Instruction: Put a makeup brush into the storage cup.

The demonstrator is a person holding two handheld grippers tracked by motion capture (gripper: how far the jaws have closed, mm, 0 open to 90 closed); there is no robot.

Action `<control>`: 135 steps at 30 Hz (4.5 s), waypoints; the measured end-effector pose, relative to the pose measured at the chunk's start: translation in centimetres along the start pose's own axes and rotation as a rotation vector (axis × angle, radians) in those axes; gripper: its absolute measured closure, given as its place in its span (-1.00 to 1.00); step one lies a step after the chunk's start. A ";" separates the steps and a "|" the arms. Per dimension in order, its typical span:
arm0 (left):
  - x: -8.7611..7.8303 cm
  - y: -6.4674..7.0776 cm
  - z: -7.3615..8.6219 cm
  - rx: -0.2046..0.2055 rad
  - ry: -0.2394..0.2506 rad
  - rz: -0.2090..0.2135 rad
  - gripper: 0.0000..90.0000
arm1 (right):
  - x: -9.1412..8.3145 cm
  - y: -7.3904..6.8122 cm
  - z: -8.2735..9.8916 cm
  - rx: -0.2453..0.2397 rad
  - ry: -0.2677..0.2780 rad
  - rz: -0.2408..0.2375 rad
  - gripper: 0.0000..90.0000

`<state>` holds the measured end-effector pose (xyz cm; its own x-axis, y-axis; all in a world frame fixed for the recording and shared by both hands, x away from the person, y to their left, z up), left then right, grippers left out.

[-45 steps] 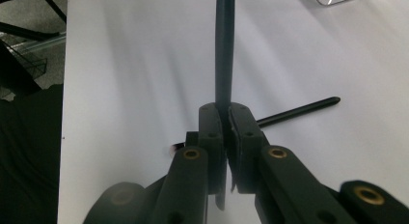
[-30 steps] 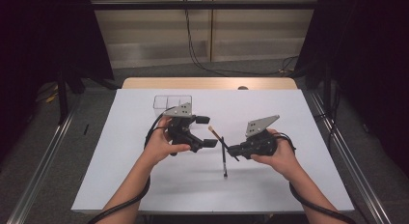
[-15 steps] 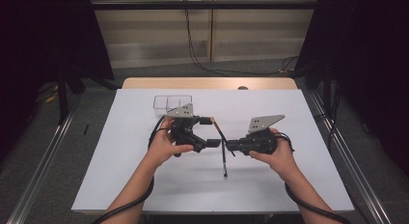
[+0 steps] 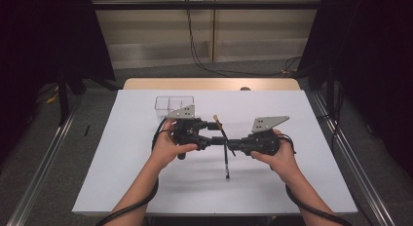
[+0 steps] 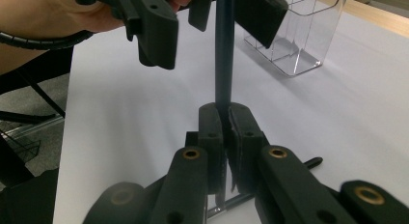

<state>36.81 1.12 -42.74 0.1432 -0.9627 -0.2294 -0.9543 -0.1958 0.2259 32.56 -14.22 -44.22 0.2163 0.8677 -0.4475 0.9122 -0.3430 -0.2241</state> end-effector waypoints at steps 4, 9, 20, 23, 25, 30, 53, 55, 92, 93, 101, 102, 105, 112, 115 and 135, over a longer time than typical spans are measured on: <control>0.0 0.1 0.3 -0.034 -0.019 0.005 0.33 | 0.2 0.0 -0.1 0.007 0.008 -0.001 0.89; 0.0 0.2 0.3 -0.052 -0.021 0.015 0.69 | 0.4 -0.1 -0.2 0.011 0.014 -0.003 0.88; 0.1 0.5 0.2 -0.081 0.002 0.023 0.85 | 0.7 -0.2 -0.3 0.027 0.024 -0.002 0.88; 0.2 0.5 0.2 -0.093 0.028 0.014 0.85 | 0.7 -0.1 -0.4 0.040 0.041 0.000 0.88; 0.2 0.4 0.2 -0.104 0.041 0.009 0.85 | 0.7 -0.1 -0.4 0.047 0.049 0.001 0.88; 0.2 0.4 0.1 -0.101 0.068 -0.007 0.85 | 0.8 0.0 -0.5 0.060 0.070 0.011 0.88; -1.5 -0.2 -0.4 -0.087 0.095 -0.071 0.86 | 0.3 0.1 -0.5 0.040 0.136 0.047 0.25; -1.7 -0.3 -0.4 -0.082 0.095 -0.080 0.86 | 0.0 0.2 -0.4 0.041 0.149 0.053 0.13; -5.1 -2.3 -0.7 -0.063 0.104 -0.195 0.86 | -4.6 1.3 3.3 0.061 0.189 0.131 -0.84; -5.2 -2.4 -0.7 -0.062 0.104 -0.203 0.86 | -4.7 1.3 3.3 0.062 0.191 0.133 -0.86; -5.8 -2.9 -0.5 -0.062 0.096 -0.230 0.86 | -5.4 1.5 4.2 0.063 0.204 0.143 -0.89; -5.9 -3.0 -0.5 -0.064 0.098 -0.233 0.86 | -5.5 1.5 4.3 0.063 0.208 0.144 -0.89; -6.1 -3.2 -0.4 -0.068 0.098 -0.243 0.86 | -5.9 1.5 4.6 0.064 0.214 0.149 -0.91; -6.8 -3.8 -0.5 -0.064 0.094 -0.269 0.86 | -6.8 1.4 5.4 0.064 0.231 0.154 -0.95; -7.2 -4.0 -0.6 -0.063 0.096 -0.278 0.86 | -7.2 1.4 5.7 0.061 0.229 0.163 -0.95; -9.6 -5.7 -1.9 -0.053 0.095 -0.354 0.86 | -9.8 1.1 7.9 0.040 0.210 0.214 -0.96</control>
<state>41.41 11.10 -40.05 0.4884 -0.8459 -0.2143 -0.8264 -0.5272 0.1978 28.66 -25.97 -46.94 0.4728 0.8283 -0.3007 0.8248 -0.5361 -0.1796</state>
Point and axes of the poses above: each handheld gripper's, and its own axes: x roughly forward along the jaws, z roughly out of its underside, y roughly to its right, the point moved 6 cm from there along x, roughly forward along the jaws, and after that the axes turned 8 degrees about -z, right-handed, at the moved point
